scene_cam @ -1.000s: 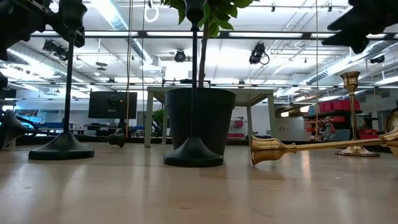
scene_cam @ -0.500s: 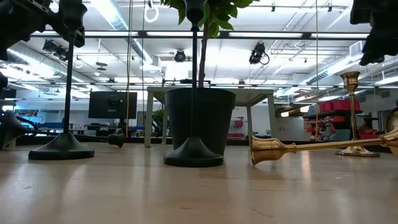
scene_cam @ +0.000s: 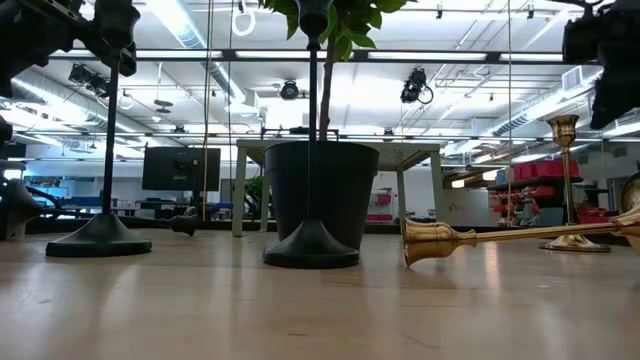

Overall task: Pick & Place candle stick holders
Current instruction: Put the top right gold candle holder on the shelf

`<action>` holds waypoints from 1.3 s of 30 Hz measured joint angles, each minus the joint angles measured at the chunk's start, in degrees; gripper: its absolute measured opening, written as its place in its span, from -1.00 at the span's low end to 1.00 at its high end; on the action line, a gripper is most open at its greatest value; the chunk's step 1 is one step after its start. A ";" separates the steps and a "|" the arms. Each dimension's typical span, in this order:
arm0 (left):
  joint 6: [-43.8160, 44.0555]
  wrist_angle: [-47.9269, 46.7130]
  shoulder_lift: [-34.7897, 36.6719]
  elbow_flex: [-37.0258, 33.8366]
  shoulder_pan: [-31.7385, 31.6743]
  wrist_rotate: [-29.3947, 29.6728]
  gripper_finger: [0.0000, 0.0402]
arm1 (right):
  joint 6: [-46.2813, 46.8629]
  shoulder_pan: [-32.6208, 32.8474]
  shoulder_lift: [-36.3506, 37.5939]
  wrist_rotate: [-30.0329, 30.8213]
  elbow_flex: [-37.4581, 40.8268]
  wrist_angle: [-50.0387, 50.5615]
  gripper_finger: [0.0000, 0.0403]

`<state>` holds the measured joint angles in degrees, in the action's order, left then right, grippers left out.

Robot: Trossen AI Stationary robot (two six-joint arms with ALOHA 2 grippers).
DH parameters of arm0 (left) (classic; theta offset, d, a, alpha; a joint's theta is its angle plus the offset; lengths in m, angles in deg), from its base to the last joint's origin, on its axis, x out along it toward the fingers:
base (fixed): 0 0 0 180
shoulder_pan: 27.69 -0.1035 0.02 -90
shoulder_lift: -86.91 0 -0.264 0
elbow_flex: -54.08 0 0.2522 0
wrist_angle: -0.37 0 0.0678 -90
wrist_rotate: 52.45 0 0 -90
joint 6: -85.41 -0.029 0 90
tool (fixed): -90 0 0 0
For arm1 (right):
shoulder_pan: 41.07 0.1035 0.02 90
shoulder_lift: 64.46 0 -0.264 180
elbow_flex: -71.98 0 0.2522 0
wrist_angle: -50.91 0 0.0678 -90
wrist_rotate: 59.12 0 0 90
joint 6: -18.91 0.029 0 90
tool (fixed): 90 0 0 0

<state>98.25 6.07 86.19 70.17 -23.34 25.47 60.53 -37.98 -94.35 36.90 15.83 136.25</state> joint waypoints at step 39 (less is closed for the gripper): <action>0.00 0.00 0.00 0.00 -0.01 0.02 0.13 | 1.45 0.00 -3.29 3.81 16.38 -20.75 -0.15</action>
<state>98.25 6.07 86.20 70.17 -23.35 25.49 61.97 -37.98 -97.64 40.71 32.22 115.50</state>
